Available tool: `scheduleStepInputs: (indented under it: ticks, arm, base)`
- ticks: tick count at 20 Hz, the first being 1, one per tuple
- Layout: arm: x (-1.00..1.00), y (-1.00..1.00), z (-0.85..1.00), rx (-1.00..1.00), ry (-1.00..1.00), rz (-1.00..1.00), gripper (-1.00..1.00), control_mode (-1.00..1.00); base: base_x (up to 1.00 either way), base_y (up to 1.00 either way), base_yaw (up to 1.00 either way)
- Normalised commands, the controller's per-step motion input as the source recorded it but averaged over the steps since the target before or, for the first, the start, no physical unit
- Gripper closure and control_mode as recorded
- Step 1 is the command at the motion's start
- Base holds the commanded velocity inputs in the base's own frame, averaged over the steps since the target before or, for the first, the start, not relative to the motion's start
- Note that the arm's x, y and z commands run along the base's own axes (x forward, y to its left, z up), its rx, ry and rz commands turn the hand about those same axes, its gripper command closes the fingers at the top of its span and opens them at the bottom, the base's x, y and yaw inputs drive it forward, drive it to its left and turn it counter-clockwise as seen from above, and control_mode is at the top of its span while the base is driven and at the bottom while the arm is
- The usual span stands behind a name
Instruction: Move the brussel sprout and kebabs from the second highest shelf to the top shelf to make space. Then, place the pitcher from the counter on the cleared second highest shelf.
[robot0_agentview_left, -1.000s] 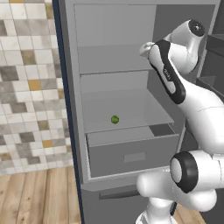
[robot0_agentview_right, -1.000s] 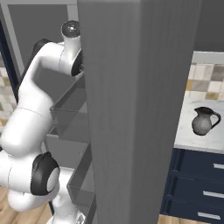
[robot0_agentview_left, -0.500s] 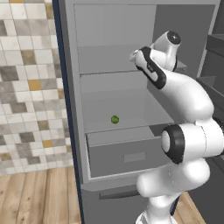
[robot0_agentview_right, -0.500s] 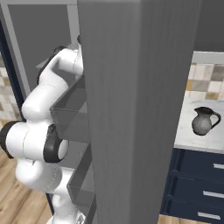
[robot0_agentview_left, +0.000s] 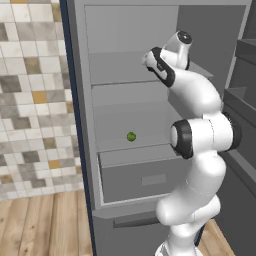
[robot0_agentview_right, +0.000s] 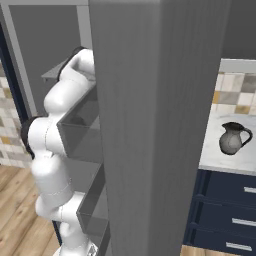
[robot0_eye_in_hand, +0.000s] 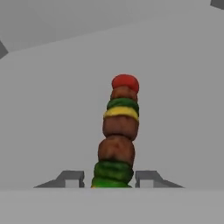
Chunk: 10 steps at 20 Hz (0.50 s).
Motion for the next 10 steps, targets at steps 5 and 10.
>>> scheduleStepInputs:
  ticks: [5,10]
  arm:
    - [0.90,0.00,-0.23,-0.01,0.01,-0.01,-1.00,-1.00]
    - [0.26,0.00,-0.05,-0.02,-0.10,-0.06,-1.00,-1.00]
  base:
    - [0.00,0.00,0.00]
    - [0.00,0.00,0.00]
